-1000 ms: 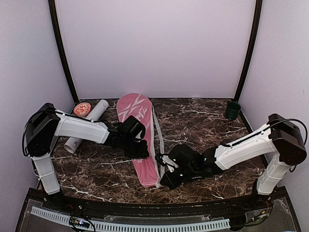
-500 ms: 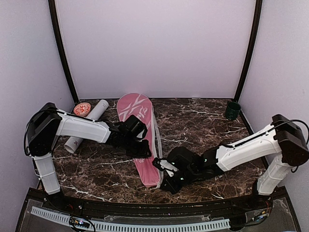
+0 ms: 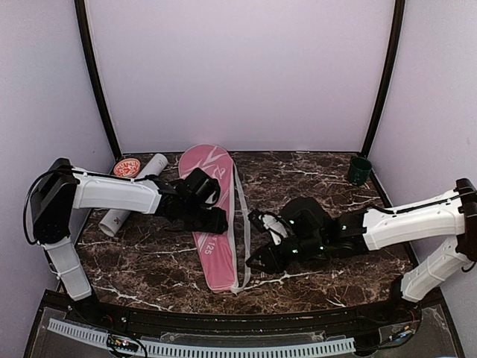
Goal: Pack up the badminton gear
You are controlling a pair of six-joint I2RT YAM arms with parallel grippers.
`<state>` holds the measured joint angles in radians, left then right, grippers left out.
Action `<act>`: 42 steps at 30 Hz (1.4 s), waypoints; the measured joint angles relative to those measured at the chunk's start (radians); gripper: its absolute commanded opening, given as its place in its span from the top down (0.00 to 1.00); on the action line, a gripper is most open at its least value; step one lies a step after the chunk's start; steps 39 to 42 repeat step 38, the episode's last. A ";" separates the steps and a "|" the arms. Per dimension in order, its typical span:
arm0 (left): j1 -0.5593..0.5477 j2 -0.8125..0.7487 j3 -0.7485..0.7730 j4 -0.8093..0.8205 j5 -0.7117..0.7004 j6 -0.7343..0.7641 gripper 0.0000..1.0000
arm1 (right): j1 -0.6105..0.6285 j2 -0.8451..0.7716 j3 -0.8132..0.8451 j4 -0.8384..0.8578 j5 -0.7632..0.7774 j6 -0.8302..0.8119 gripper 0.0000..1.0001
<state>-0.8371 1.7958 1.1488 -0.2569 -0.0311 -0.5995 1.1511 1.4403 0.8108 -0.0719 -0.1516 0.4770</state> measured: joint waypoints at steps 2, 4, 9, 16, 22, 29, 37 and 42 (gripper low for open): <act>0.007 -0.047 0.000 -0.019 -0.029 0.023 0.20 | -0.045 -0.034 -0.010 0.003 0.000 -0.004 0.50; 0.012 -0.096 0.001 -0.034 -0.045 0.043 0.13 | -0.101 -0.063 -0.011 0.004 -0.002 -0.014 0.43; 0.046 -0.219 0.008 -0.042 -0.052 0.102 0.01 | -0.267 -0.128 -0.010 0.005 -0.005 -0.047 0.23; 0.191 -0.363 0.008 -0.037 -0.031 0.162 0.01 | -0.509 -0.185 0.042 0.016 -0.037 -0.068 0.01; 0.319 -0.449 -0.016 -0.029 -0.034 0.167 0.01 | -0.713 -0.190 0.060 0.026 -0.069 -0.032 0.00; 0.333 -0.520 -0.222 0.042 -0.041 0.163 0.01 | -0.782 -0.193 -0.017 0.069 -0.046 0.002 0.00; 0.333 -0.507 -0.348 0.084 -0.046 0.142 0.01 | -0.782 -0.192 -0.165 0.113 -0.039 0.035 0.00; 0.333 -0.505 -0.348 0.093 -0.047 0.140 0.01 | -0.782 -0.192 -0.173 0.123 -0.040 0.037 0.00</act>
